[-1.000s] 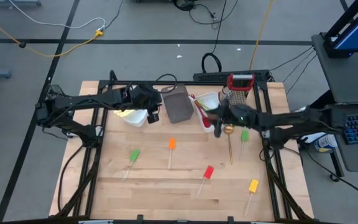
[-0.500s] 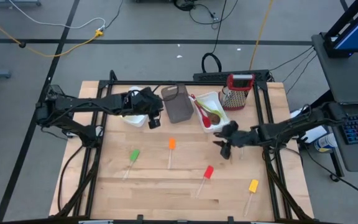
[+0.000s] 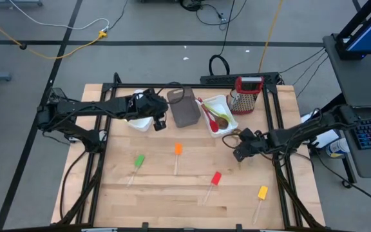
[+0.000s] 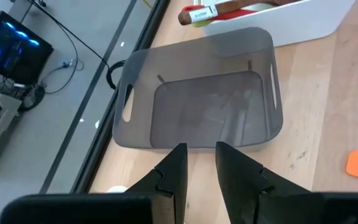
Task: Pick & Place Kitchen Items
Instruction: Put the golden slotted spoon into the right white bin
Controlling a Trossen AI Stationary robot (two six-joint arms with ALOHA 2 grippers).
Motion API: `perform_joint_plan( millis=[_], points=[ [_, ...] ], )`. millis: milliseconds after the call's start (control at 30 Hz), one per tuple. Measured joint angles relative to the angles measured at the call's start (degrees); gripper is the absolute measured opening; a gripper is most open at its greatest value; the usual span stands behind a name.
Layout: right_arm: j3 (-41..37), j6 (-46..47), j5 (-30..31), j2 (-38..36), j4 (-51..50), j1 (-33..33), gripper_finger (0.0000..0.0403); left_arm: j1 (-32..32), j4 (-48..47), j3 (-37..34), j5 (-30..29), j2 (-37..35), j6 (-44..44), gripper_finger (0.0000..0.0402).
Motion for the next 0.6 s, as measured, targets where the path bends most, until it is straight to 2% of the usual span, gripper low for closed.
perform_joint_plan(
  millis=[167,367,467,600],
  points=[
    [-6.57,1.21,0.31,0.02,10.59,0.00,0.0155,-0.01,1.88,0.00,0.07,0.00,0.74,0.0088],
    [-12.69,-2.46,7.35,-0.13,19.04,0.09,0.0154,0.00,6.01,0.00,0.20,-0.02,3.67,0.0088],
    [-13.88,-5.99,8.78,0.20,21.48,0.09,0.0141,0.00,7.54,0.00,0.19,-0.02,4.55,0.0088],
    [-13.92,-6.10,10.38,1.73,21.48,0.05,0.0108,0.00,8.80,0.00,0.17,-0.02,4.55,0.0088]
  ],
)
